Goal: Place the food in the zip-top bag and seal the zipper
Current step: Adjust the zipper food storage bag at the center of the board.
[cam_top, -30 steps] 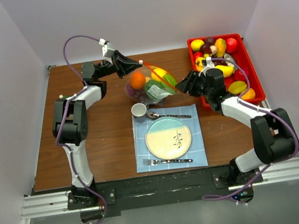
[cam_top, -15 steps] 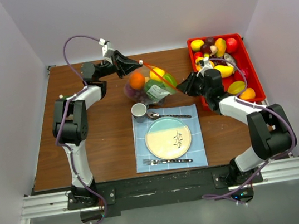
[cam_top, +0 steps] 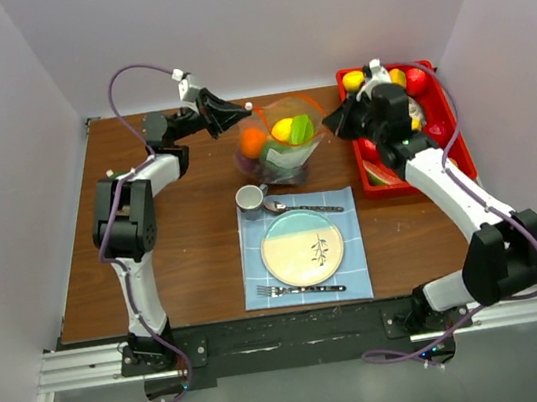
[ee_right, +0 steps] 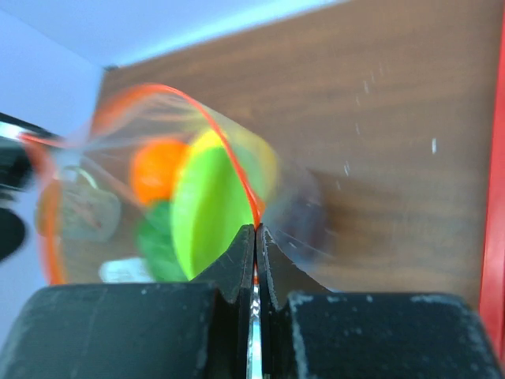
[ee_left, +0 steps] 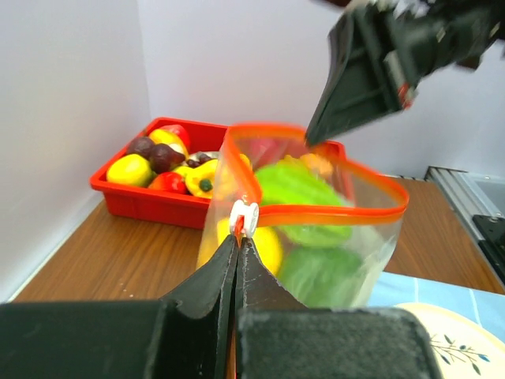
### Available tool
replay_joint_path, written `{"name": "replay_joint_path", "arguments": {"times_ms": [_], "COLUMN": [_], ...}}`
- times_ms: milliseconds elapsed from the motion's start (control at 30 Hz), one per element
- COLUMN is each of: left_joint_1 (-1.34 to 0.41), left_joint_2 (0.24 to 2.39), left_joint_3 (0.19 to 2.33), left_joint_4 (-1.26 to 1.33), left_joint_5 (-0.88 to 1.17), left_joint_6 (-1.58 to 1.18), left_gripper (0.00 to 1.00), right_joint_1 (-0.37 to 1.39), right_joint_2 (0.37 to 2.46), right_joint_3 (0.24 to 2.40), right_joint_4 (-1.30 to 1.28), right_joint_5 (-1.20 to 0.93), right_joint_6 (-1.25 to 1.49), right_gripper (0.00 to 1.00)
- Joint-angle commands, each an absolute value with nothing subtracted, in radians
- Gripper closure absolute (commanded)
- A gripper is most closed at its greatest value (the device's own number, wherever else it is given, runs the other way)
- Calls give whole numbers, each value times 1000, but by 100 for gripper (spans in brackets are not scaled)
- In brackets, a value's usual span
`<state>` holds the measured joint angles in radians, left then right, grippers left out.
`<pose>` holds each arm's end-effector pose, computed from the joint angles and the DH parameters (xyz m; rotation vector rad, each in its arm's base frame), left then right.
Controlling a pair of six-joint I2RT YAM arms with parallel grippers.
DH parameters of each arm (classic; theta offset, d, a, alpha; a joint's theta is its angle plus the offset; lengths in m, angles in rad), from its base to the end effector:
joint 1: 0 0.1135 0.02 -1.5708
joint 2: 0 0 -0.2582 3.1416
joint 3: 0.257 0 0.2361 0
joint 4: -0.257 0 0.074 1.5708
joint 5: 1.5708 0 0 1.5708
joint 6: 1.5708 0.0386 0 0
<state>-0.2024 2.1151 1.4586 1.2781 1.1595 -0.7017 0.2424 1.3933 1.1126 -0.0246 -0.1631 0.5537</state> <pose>0.4277 -0.1239 0.2946 0.8903 1.1569 -1.2969 0.3066 0.0823 0.3284 0.1848 1.9233 0.6936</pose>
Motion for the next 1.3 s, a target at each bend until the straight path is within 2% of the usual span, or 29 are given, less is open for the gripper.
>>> {"name": "replay_joint_path", "arguments": {"times_ms": [0, 233, 400, 533, 700, 733, 767, 800, 900, 1033, 1267], "left_joint_1": [-186, -186, -186, -186, -183, -181, -179, -179, -179, -178, -173], "left_joint_2": [2017, 2006, 2016, 2033, 2039, 2042, 2048, 2051, 2069, 2082, 2091], "left_joint_3": [1431, 1379, 1318, 1315, 1304, 1304, 1304, 1305, 1316, 1328, 1344], "left_joint_4": [1388, 1365, 1403, 1445, 1529, 1549, 1572, 1615, 1676, 1701, 1767], "left_joint_5": [1059, 963, 821, 842, 854, 865, 874, 882, 907, 942, 994], "left_joint_6": [-588, -543, -528, -554, -597, -610, -644, -661, -719, -759, -818], "left_gripper": [100, 100, 100, 100, 100, 100, 100, 100, 100, 100, 100], "right_joint_1": [259, 279, 285, 294, 324, 333, 334, 336, 344, 354, 452], "right_joint_2": [1425, 1491, 1569, 1534, 1519, 1510, 1502, 1493, 1465, 1503, 1739], "right_joint_3": [1373, 1430, 1466, 1422, 1477, 1480, 1477, 1473, 1483, 1578, 1905], "right_joint_4": [-335, -457, -578, -483, -457, -448, -439, -428, -371, -305, -359], "right_joint_5": [-91, -35, 32, -101, -216, -241, -241, -241, -236, -259, -396], "right_joint_6": [398, 284, 215, 186, 98, 83, 62, 54, 22, 11, -109], "right_gripper": [100, 100, 100, 100, 100, 98, 91, 74, 59, 62, 64]}}
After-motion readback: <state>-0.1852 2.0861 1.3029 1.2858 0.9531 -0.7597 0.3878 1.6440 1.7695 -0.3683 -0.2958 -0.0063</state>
